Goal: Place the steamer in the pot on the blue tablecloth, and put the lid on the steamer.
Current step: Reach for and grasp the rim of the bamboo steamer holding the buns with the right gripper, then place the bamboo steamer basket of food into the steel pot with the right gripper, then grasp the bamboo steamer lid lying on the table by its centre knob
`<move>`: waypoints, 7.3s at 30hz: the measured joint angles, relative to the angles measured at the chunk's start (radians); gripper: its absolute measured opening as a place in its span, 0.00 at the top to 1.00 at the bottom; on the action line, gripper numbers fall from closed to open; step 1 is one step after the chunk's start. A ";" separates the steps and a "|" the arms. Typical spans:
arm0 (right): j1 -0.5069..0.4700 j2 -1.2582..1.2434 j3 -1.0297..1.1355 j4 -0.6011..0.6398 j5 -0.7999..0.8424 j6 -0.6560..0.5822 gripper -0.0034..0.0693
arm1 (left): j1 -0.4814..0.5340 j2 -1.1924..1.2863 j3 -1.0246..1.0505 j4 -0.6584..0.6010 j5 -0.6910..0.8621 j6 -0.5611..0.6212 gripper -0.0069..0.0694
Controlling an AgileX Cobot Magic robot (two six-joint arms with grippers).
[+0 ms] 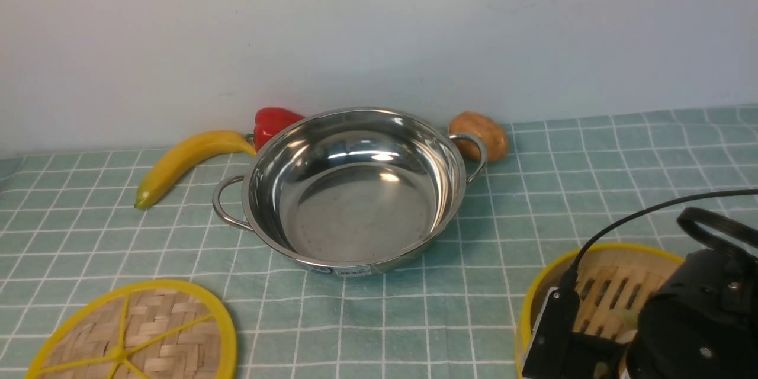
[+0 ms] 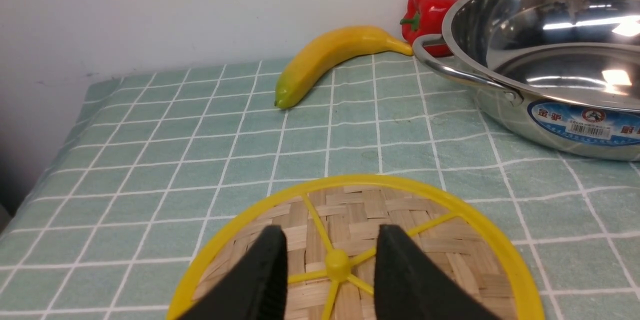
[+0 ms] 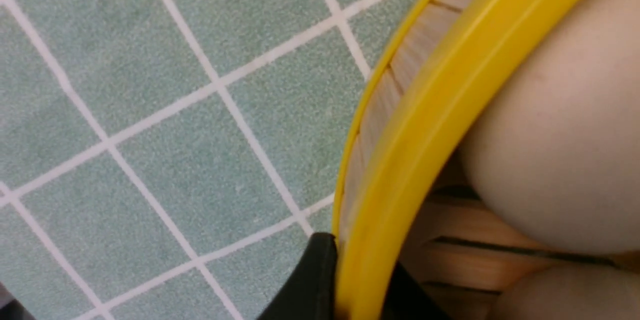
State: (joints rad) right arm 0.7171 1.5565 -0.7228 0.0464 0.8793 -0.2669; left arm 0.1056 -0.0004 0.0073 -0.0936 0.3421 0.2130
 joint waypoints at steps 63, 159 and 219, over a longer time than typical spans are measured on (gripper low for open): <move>0.117 0.822 -1.464 -0.164 0.380 -0.372 0.88 | 0.000 0.000 0.000 0.000 -0.001 0.000 0.59; -0.186 -0.368 -0.548 -0.283 -0.005 0.584 0.91 | 0.000 0.000 0.000 0.000 -0.001 0.000 0.59; -0.670 -1.553 0.732 -0.354 -0.529 0.731 0.69 | 0.000 0.000 0.000 0.000 -0.001 0.000 0.59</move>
State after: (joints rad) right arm 0.0471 0.0039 0.0091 -0.3076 0.3502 0.4638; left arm 0.1056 -0.0004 0.0073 -0.0936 0.3413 0.2130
